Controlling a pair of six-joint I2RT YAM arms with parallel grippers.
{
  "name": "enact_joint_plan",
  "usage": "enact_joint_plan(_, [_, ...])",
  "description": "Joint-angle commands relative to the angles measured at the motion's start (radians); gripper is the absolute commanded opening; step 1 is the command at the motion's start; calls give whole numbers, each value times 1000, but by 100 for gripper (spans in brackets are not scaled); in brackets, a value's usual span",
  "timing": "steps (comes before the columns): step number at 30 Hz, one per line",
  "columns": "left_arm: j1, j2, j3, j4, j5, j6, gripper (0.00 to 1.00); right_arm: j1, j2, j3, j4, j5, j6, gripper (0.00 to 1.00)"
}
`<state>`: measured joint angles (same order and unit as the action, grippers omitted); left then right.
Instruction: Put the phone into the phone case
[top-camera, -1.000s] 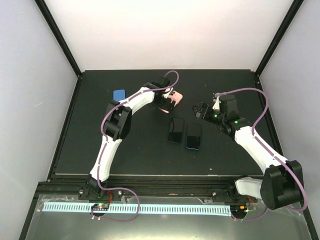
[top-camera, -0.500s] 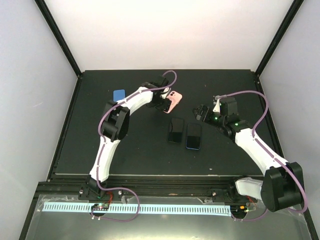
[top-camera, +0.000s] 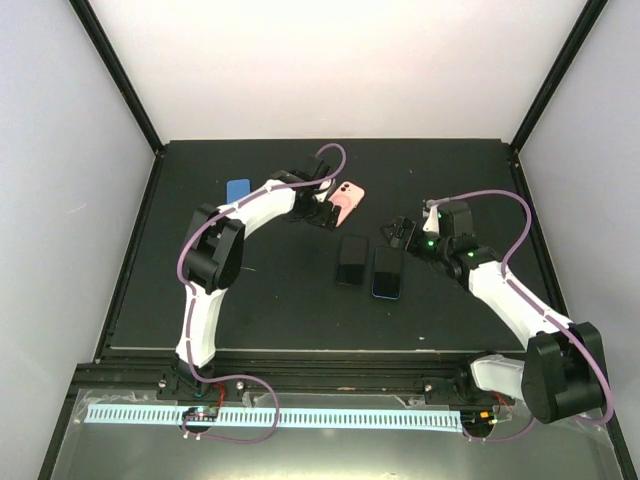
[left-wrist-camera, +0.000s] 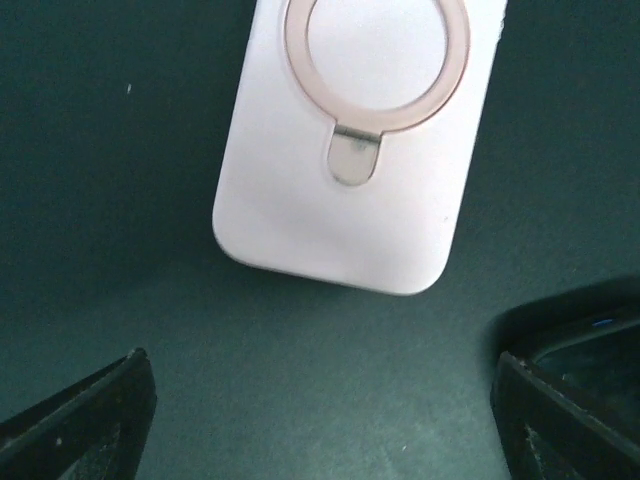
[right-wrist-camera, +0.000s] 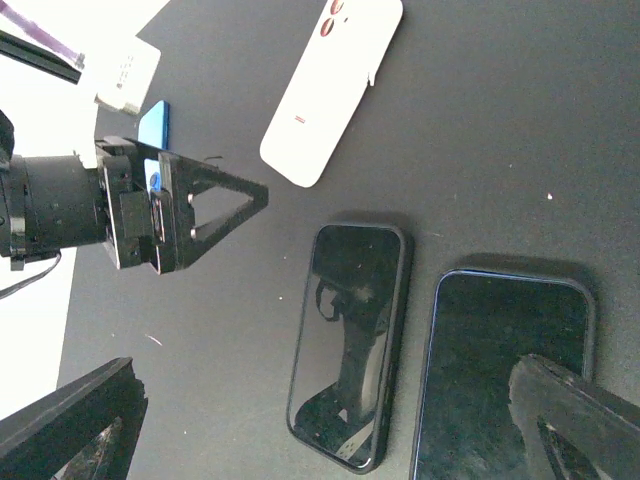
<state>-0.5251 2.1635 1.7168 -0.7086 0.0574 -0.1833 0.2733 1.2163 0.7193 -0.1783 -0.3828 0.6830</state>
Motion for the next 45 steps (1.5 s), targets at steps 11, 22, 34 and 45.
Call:
enact_joint_plan(11, [-22, 189, 247, -23, -3, 37, 99, -3, -50, 6, 6, -6, -14, 100])
enact_joint_plan(22, [-45, 259, 295, -71, -93, 41, 98, -3, -50, 15, 3, -4, -16, 100])
enact_joint_plan(34, [-45, 231, 275, -103, -73, 2, 80, -3, -56, 5, 4, -10, -16, 100])
enact_joint_plan(45, [-42, -14, 1, -44, -43, -97, 76, -2, -20, -47, 77, -91, 35, 100])
